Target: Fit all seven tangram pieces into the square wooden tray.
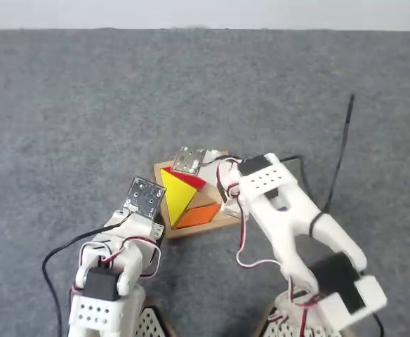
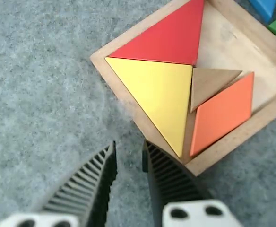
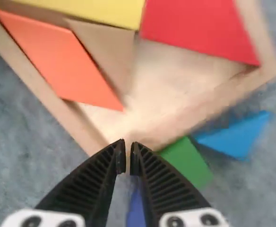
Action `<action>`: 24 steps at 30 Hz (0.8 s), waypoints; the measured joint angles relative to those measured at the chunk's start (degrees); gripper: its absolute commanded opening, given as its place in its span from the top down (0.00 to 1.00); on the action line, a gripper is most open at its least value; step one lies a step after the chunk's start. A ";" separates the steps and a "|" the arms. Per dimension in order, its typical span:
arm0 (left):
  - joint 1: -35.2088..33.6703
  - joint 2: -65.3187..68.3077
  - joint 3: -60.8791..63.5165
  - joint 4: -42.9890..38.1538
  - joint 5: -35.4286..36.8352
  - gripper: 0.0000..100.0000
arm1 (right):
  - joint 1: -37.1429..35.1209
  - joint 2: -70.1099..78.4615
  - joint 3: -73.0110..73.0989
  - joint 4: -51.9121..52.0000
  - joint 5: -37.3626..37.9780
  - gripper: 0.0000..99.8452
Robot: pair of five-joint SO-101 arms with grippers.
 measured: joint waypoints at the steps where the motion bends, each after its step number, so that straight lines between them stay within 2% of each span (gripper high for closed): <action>1: 0.00 0.00 0.00 0.00 0.00 0.91 | -0.79 1.32 0.00 -0.26 0.09 0.97; 9: 0.00 0.00 0.00 0.00 0.00 0.91 | -3.08 8.70 -4.66 -0.35 -1.76 0.97; 24: 0.00 0.00 0.00 0.00 0.00 0.91 | -11.34 9.76 -7.30 -0.70 -4.04 0.97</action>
